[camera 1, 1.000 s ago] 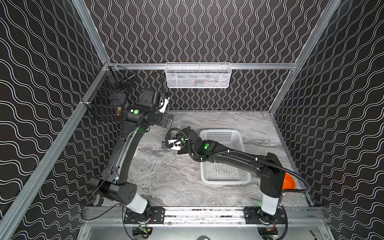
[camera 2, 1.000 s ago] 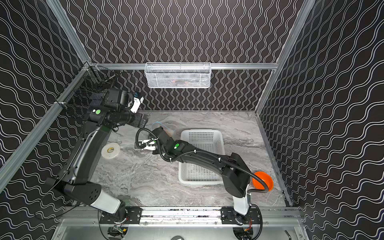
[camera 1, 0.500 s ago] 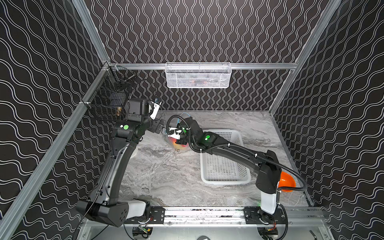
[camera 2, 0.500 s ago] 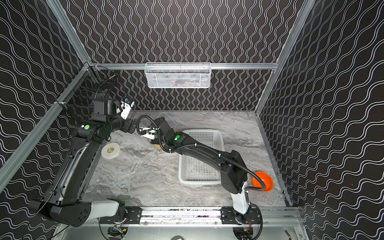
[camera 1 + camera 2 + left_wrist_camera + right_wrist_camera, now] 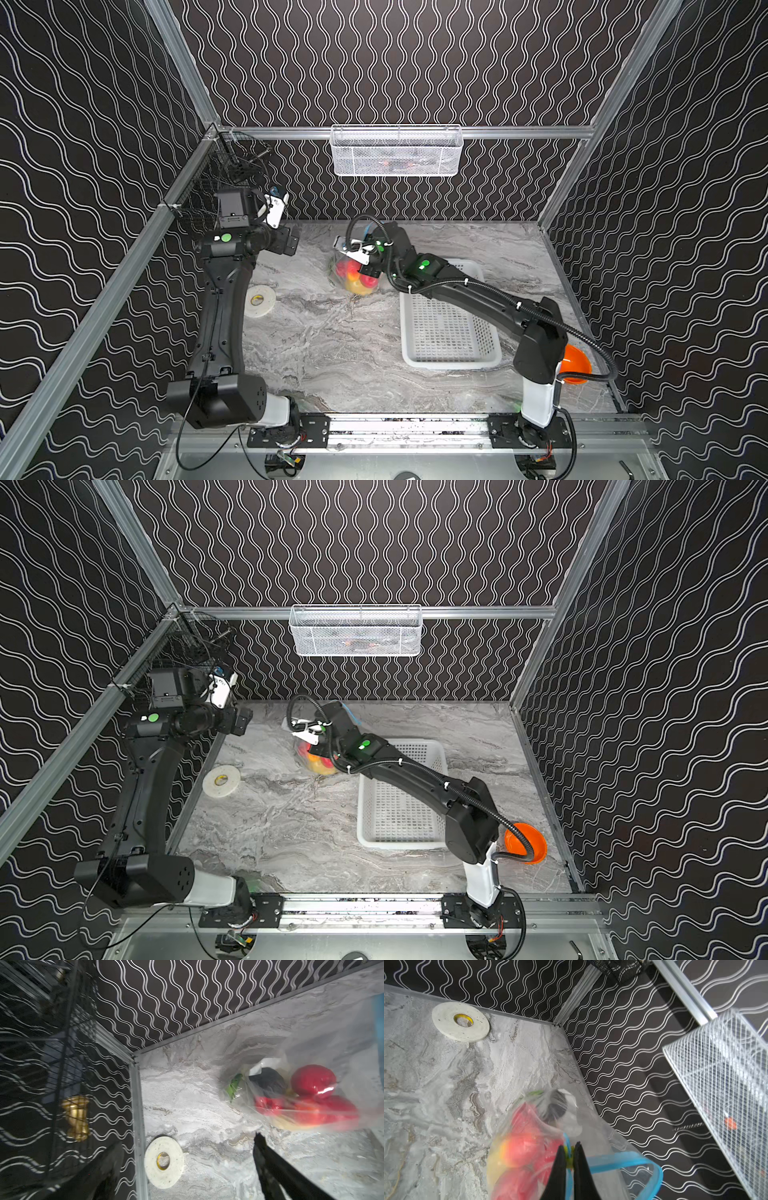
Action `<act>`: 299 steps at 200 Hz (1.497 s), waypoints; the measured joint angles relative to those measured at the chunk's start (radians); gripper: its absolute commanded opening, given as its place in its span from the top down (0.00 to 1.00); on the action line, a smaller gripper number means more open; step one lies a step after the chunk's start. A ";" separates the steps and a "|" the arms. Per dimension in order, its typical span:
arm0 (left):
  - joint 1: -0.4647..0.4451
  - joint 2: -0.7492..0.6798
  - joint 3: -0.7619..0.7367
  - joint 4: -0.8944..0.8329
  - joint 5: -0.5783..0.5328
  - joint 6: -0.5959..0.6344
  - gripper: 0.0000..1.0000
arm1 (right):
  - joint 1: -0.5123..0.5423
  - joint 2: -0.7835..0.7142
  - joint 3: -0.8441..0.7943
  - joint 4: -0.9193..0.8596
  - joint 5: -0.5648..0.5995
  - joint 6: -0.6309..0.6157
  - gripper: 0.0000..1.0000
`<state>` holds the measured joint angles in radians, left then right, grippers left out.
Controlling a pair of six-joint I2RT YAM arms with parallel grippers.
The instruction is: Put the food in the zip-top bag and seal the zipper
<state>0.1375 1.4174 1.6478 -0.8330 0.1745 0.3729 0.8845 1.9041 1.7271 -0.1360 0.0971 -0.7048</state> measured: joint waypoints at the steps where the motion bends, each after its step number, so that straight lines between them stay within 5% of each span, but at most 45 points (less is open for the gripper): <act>1: 0.001 -0.002 -0.003 0.000 0.003 0.000 0.01 | -0.003 -0.002 -0.003 0.000 -0.005 0.004 1.00; 50: 0.009 -0.051 -0.156 0.036 0.230 0.060 0.01 | -0.032 -0.020 0.001 0.032 -0.107 0.085 1.00; 113: 0.010 0.044 -0.136 -0.083 0.625 0.340 0.01 | -0.034 0.042 0.096 0.035 -0.182 0.121 1.00; 299: 0.009 0.089 -0.069 -0.055 0.774 0.392 0.01 | -0.031 0.112 0.321 -0.005 -0.290 0.192 1.00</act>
<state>0.1467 1.5063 1.5791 -0.8883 0.9489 0.7647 0.8539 2.0159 2.0480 -0.1410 -0.1932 -0.5129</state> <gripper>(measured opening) 0.986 0.073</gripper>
